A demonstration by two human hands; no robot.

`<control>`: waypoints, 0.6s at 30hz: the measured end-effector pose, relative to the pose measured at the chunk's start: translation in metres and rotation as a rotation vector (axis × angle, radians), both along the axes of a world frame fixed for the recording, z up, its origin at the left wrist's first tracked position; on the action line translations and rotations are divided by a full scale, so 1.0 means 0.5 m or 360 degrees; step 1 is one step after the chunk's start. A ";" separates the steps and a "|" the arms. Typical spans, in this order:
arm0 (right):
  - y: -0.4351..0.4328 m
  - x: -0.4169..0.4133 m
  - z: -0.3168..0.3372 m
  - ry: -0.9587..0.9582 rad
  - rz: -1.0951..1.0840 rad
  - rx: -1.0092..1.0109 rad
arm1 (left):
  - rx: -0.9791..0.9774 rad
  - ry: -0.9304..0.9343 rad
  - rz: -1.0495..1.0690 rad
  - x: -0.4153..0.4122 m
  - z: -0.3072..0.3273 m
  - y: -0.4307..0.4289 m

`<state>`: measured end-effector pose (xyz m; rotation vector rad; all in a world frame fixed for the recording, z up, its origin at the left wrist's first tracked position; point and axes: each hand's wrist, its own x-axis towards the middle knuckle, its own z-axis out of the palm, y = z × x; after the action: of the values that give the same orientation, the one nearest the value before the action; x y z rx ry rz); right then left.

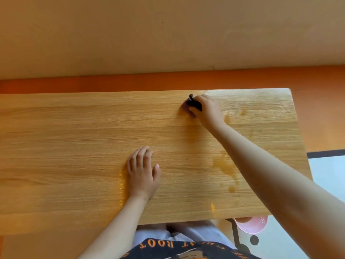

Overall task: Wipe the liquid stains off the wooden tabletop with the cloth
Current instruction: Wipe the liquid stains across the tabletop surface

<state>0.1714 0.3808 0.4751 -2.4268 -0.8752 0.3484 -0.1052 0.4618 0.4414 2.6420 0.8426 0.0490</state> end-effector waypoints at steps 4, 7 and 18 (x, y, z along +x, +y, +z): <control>-0.027 0.031 0.026 0.0044 0.0433 -0.0225 | 0.0032 -0.0014 -0.0017 -0.002 0.000 -0.001; -0.049 0.092 0.039 0.0008 0.0471 -0.0329 | 0.0032 -0.0039 -0.0007 0.002 -0.001 0.001; -0.078 0.087 0.028 -0.0170 0.0038 -0.0296 | 0.0034 -0.0081 -0.0012 -0.001 -0.008 0.000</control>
<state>0.2149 0.3420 0.4888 -2.6281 -0.9561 0.3244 -0.1056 0.4618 0.4371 2.6524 0.8196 0.1231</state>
